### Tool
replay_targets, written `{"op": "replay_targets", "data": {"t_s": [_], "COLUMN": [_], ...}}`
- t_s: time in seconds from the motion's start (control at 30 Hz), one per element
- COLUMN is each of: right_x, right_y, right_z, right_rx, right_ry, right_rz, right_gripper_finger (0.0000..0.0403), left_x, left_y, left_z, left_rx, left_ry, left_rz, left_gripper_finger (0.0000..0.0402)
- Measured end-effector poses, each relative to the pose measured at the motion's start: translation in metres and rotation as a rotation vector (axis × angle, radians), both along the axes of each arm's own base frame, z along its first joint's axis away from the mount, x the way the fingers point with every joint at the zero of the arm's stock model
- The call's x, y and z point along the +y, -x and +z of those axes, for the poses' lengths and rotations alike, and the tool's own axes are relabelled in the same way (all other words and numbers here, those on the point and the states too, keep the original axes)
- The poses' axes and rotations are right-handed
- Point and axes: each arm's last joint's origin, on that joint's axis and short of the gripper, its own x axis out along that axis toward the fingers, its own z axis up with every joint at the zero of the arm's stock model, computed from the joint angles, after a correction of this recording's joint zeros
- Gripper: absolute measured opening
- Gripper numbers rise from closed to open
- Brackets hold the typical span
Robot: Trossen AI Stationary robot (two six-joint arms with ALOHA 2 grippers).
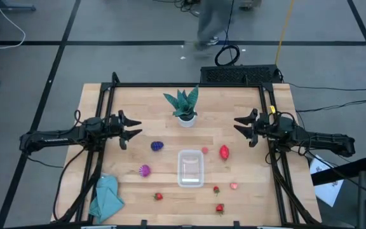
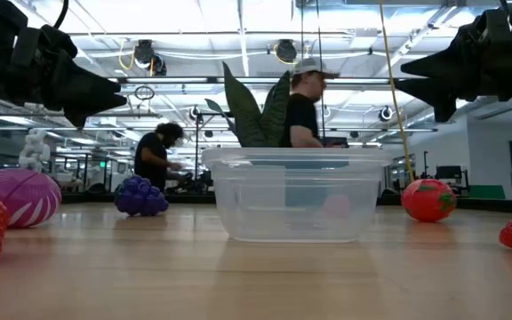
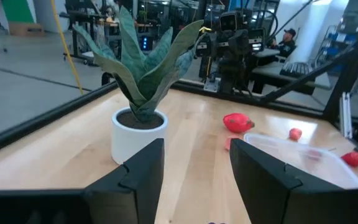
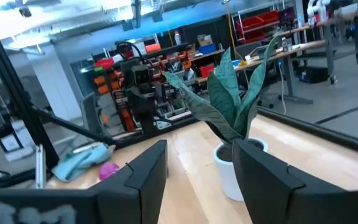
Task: Pick and placing Produce into tupperware
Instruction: Put the red dragon fruit into the transparent bin
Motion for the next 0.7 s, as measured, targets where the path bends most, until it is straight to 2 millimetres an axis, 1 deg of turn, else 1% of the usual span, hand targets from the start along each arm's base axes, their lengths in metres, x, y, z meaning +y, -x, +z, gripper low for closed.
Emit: {"op": "replay_targets", "data": {"t_s": [0.2, 0.43, 0.5, 0.6, 0.67, 0.7], "right_x": [0.0, 0.0, 0.0, 0.001, 0.001, 0.001], "right_y": [0.0, 0.0, 0.001, 0.003, 0.006, 0.007], "right_z": [-0.001, 0.001, 0.005, 0.016, 0.026, 0.029], "right_rx": [0.015, -0.005, -0.046, -0.146, -0.234, -0.259], "right_ry": [-0.004, 0.007, 0.023, 0.104, 0.196, 0.243], "right_rz": [0.0, 0.0, -0.001, -0.012, -0.034, -0.047], "right_gripper_finger": [0.0171, 0.0171, 0.0171, 0.0171, 0.0171, 0.0171], "left_x": [0.0, 0.0, 0.0, 0.0, 0.0, 0.0], "left_y": [0.0, 0.0, 0.0, 0.0, 0.001, 0.002], "left_z": [0.0, 0.0, 0.0, 0.005, 0.014, 0.021], "left_rx": [-0.012, -0.015, -0.018, -0.046, -0.063, -0.079], "left_ry": [0.085, 0.105, 0.094, 0.058, 0.022, -0.002], "left_rz": [0.003, 0.004, 0.004, 0.002, 0.001, 0.001], "left_gripper_finger": [0.0186, 0.0186, 0.0186, 0.0186, 0.0186, 0.0186]}}
